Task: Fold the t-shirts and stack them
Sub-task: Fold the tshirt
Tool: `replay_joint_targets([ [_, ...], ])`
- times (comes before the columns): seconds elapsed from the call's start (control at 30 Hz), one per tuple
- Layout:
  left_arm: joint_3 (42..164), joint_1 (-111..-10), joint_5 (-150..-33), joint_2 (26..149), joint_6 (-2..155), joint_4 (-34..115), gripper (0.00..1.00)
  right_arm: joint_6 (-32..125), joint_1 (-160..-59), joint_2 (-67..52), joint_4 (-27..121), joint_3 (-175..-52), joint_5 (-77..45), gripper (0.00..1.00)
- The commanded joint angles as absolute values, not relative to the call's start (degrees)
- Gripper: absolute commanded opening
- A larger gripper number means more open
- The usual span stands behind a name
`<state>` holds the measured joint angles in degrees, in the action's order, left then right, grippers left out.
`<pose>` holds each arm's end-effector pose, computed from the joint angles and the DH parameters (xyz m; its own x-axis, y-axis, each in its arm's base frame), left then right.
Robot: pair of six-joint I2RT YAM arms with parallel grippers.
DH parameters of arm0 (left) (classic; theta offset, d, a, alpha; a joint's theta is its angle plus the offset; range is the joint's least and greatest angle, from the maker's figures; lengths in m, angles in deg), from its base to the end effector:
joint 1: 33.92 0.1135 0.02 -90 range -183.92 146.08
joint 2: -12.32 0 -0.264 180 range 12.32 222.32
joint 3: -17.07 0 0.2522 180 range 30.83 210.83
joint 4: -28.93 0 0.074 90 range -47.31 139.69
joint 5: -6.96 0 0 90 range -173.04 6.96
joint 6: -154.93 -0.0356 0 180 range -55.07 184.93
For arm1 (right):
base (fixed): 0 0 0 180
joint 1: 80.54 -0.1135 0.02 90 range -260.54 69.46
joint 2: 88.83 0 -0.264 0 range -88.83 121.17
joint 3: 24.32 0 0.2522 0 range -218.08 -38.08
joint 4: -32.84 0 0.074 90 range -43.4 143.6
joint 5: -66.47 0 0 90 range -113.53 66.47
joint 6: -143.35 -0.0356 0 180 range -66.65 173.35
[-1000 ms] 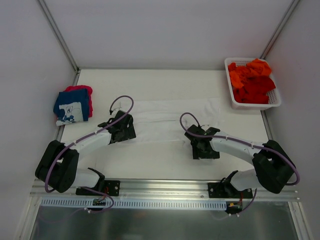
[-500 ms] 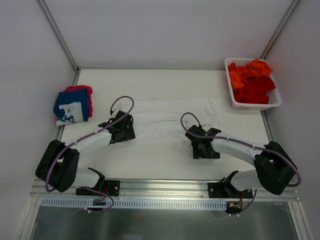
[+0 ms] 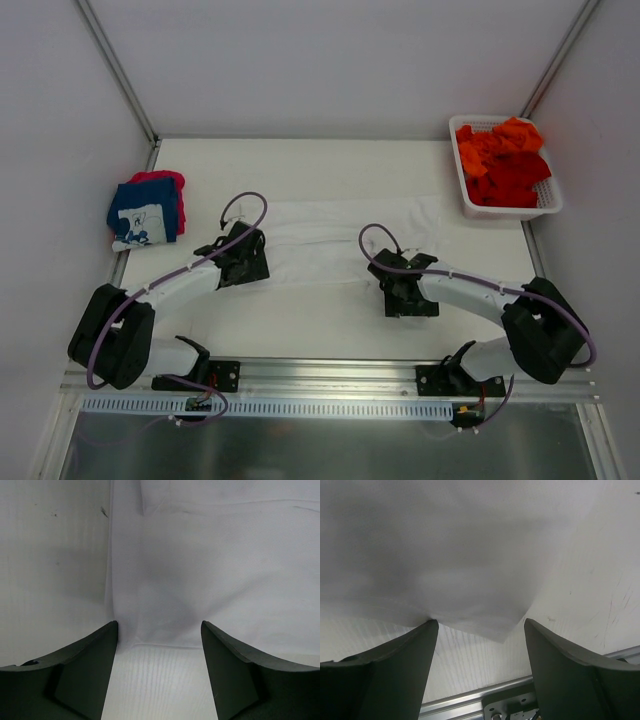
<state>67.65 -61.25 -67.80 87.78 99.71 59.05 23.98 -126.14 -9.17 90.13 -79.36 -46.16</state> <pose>0.2216 -0.1040 0.1742 -0.7740 -0.2195 -0.5939 -0.1613 0.9754 -0.1503 0.1616 0.1454 0.1624 -0.9085 -0.2807 -0.3095 -0.2020 0.9434 -0.2630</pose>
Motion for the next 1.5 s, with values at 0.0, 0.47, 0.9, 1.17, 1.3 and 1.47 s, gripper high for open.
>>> replay_joint_targets([
  [0.0,67.57,-61.25,-67.05,84.57,98.24,60.80,0.67,22.15,-126.33,-5.16,87.29,-77.63,-46.56,0.75],
  [0.47,68.10,-61.17,-68.54,85.96,98.06,61.68,0.20,24.35,-126.15,-4.63,87.20,-78.16,-44.18,0.00],
  [0.9,69.15,-61.17,-68.28,87.29,97.53,62.47,0.00,25.31,-126.15,-8.14,94.49,-81.13,-50.68,0.00],
  [1.17,72.93,-61.17,-64.24,89.31,97.89,65.46,0.00,30.67,-122.73,-5.60,96.87,-89.40,-53.94,0.00],
  [1.3,75.65,-60.38,-63.97,91.50,97.53,66.51,0.00,33.74,-120.71,-1.30,96.70,-93.88,-55.69,0.00],
  [1.47,76.53,-59.32,-62.92,93.53,98.06,67.22,0.00,38.14,-117.46,5.63,94.15,-99.59,-55.09,0.00],
])
